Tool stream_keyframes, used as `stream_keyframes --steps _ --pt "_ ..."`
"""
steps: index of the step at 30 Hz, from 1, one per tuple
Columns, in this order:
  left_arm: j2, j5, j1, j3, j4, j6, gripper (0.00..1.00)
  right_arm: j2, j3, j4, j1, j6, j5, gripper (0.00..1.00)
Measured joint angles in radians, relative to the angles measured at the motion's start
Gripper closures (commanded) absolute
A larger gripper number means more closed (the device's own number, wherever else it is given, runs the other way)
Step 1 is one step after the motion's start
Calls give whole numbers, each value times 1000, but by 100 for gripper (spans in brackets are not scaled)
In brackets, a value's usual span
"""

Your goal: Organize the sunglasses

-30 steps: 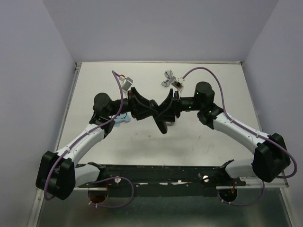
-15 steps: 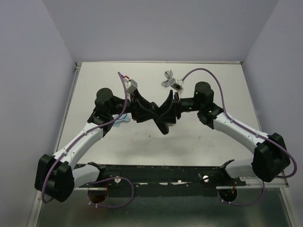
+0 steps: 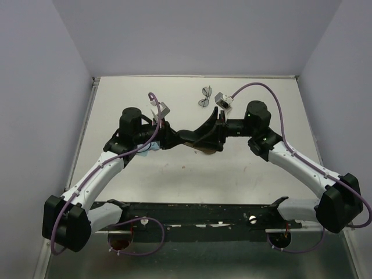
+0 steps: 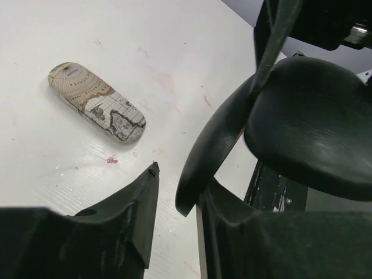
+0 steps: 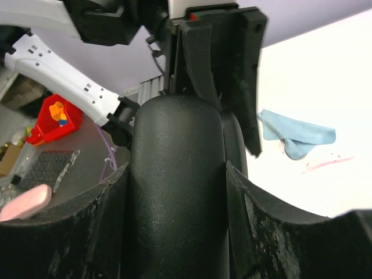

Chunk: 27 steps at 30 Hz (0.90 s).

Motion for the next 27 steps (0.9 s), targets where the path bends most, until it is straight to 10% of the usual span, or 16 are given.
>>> stream_keyframes --steps 6,12,27 --pt "37 -31 -7 23 -9 -45 62 11 1 -8 0 11 69 99" --pt "35 -50 14 7 26 -97 1 33 40 -53 5 28 144 99" --pt "-222 -645 59 -123 -251 -399 1 367 83 -42 6 190 363 99"
